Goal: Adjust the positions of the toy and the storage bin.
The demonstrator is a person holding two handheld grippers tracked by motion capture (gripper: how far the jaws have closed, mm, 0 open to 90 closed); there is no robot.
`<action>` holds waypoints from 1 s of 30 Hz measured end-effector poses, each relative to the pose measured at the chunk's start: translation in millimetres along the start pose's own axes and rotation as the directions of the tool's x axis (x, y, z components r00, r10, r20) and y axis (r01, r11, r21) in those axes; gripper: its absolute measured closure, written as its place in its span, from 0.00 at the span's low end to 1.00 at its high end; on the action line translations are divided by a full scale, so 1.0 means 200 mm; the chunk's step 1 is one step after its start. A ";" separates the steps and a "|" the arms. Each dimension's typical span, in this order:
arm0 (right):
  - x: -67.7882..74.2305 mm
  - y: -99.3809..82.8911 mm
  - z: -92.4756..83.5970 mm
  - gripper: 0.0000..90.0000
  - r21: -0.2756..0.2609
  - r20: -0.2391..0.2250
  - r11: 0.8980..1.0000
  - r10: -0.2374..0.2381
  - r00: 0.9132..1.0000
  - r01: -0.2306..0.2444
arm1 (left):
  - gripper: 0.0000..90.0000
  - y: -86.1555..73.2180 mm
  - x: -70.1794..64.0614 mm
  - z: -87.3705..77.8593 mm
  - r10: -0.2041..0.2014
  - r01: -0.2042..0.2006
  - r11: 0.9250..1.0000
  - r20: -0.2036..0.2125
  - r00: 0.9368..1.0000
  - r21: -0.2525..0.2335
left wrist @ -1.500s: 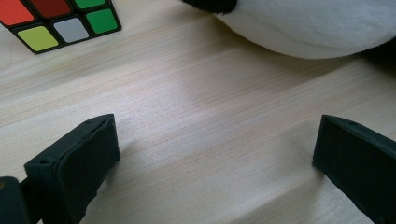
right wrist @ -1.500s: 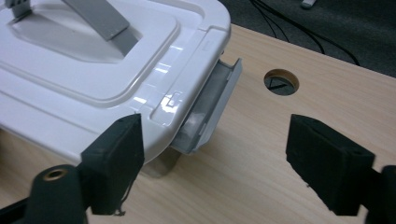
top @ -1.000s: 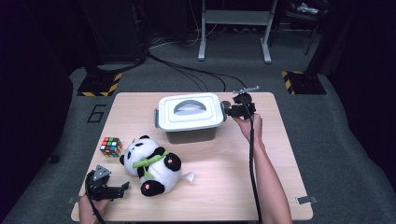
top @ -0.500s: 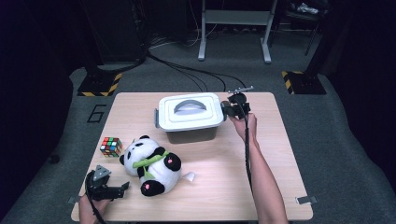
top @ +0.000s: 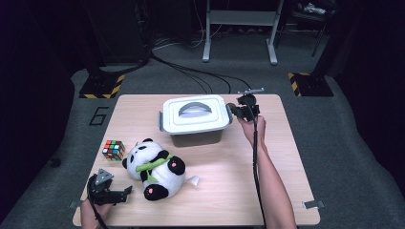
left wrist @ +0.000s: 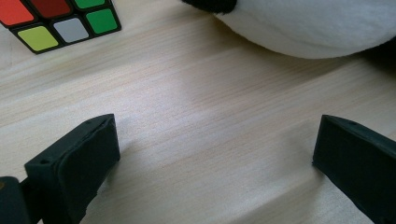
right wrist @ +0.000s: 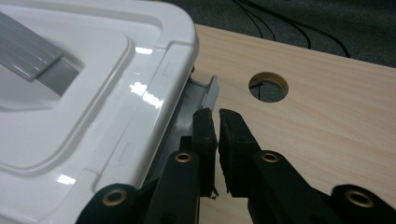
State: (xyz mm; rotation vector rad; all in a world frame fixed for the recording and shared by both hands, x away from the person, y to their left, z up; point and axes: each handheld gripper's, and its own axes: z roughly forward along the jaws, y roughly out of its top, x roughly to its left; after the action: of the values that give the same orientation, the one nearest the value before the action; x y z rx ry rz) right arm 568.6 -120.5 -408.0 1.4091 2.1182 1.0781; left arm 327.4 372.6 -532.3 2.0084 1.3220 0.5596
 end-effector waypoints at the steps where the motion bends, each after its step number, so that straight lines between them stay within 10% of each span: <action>1: 0.00 0.00 0.00 0.92 -0.005 -0.009 1.000 -0.020 1.000 0.020 | 0.00 0.00 0.00 0.00 0.000 0.000 1.000 0.000 1.000 0.000; 30: 0.04 0.02 0.09 0.89 0.071 0.033 0.997 0.014 0.999 -0.016 | 0.00 0.00 0.00 0.00 0.002 -0.002 1.000 0.001 1.000 0.001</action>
State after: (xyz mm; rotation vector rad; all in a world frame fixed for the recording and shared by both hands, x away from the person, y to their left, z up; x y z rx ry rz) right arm 579.4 -106.2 -414.9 1.4671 2.1459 0.9878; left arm 327.1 372.5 -532.2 2.0105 1.3198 0.5593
